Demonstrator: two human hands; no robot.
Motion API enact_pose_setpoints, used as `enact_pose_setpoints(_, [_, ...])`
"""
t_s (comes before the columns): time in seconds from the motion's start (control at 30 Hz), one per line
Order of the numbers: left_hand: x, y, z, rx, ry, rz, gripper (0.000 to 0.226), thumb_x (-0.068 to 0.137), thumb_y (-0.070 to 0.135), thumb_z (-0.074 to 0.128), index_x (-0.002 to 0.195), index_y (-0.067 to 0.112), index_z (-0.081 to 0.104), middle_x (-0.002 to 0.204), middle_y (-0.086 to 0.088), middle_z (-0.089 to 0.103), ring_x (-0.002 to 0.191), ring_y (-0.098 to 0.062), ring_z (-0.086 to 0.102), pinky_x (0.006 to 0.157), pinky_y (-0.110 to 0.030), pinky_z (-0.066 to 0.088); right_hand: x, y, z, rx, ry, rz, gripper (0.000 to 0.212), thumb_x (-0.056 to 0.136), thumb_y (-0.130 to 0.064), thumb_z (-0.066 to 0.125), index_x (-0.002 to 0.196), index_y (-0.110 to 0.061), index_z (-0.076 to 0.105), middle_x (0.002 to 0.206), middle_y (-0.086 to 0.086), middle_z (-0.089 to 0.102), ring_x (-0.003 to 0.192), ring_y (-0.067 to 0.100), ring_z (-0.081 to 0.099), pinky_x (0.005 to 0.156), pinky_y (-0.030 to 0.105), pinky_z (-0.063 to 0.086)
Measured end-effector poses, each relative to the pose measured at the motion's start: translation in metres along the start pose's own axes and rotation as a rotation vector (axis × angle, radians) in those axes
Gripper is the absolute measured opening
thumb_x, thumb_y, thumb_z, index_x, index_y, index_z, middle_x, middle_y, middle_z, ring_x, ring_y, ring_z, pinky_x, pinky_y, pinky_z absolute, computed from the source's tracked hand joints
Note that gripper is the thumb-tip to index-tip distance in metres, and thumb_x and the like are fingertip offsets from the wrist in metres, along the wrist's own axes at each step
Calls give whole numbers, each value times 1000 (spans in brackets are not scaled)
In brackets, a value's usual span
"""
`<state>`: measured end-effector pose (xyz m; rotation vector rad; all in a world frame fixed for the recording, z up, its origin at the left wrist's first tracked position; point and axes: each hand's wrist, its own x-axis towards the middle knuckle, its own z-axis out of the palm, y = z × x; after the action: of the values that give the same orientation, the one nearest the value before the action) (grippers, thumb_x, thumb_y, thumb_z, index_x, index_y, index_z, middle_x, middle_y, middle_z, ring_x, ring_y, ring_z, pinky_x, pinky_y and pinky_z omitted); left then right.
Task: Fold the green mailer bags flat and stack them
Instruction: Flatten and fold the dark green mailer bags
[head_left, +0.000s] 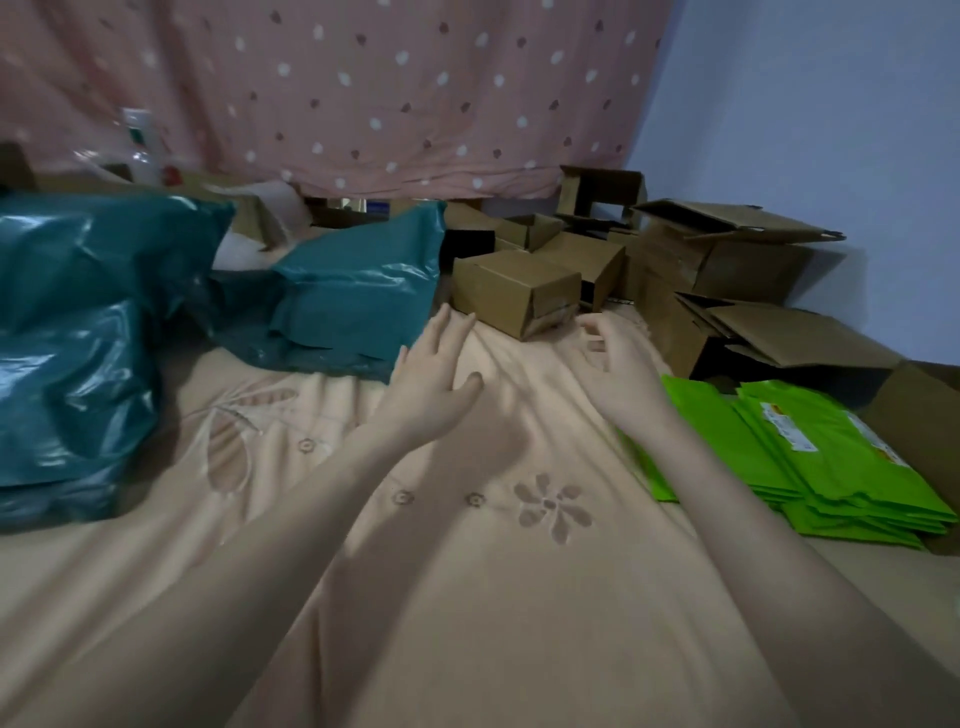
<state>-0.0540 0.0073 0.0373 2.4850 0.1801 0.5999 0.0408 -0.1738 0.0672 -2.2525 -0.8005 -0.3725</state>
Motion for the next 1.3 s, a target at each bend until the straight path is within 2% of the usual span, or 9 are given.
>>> enact_pose_setpoints(0.13, [-14,-52,-27,-24,76,-136,63,91,23,51,148,21,25,157,-6,12,144,-23,14,115,-39,21,9,-39,47,109,-133,88,41,89,-22,55,128,-13,47,127,13,52,116,26,53,100,38,42])
enact_pose_setpoints(0.3, [-29,-107,-41,-1,79,-267,61,91,19,50,147,14,26,154,-11,16,142,-26,19,114,-36,21,12,-69,103,145,-262,173,44,91,-25,51,134,-19,40,133,6,48,117,25,50,97,40,43])
enact_pose_setpoints(0.5, [-24,-137,-38,93,101,-219,64,89,20,52,147,12,27,153,-12,19,141,-25,20,115,-36,21,24,-84,148,205,-341,225,37,91,-26,50,127,-25,43,117,11,58,101,28,59,87,45,49])
enact_pose_setpoints(0.63, [-25,-147,-29,224,142,-134,62,88,24,53,145,15,31,153,-8,25,140,-25,25,114,-36,21,38,-82,167,246,-301,247,36,84,-34,51,119,-35,53,118,0,60,108,21,56,95,43,48])
enact_pose_setpoints(0.8, [-22,-149,-29,262,171,-98,63,88,24,54,146,18,29,155,-4,22,143,-24,17,115,-36,17,54,-81,178,405,-275,345,34,89,-20,55,122,-14,61,115,-1,62,103,11,55,92,25,43])
enact_pose_setpoints(0.93, [-18,-143,-32,322,199,-43,66,87,17,56,146,17,28,155,-5,23,143,-26,19,114,-36,20,52,-89,168,479,-157,347,32,86,-9,57,117,-10,64,117,3,63,109,16,58,99,31,46])
enact_pose_setpoints(1.07, [-11,-122,-37,340,176,-43,73,85,11,55,149,21,21,157,0,17,143,-23,17,111,-37,26,44,-105,134,510,-102,275,32,86,-7,56,117,-9,65,107,-5,59,103,9,54,93,22,44])
enact_pose_setpoints(1.17, [-5,-107,-44,317,252,-48,59,86,11,56,141,22,38,148,1,37,134,-24,34,100,-36,38,38,-116,104,575,-73,243,30,90,-11,51,117,-9,65,114,-2,60,104,9,53,90,20,42])
enact_pose_setpoints(1.3, [-7,-74,-63,250,406,-42,29,86,18,58,114,23,64,116,6,63,104,-21,57,74,-31,42,26,-127,65,545,22,142,30,92,-10,44,108,-9,69,110,-1,62,106,11,55,97,25,44])
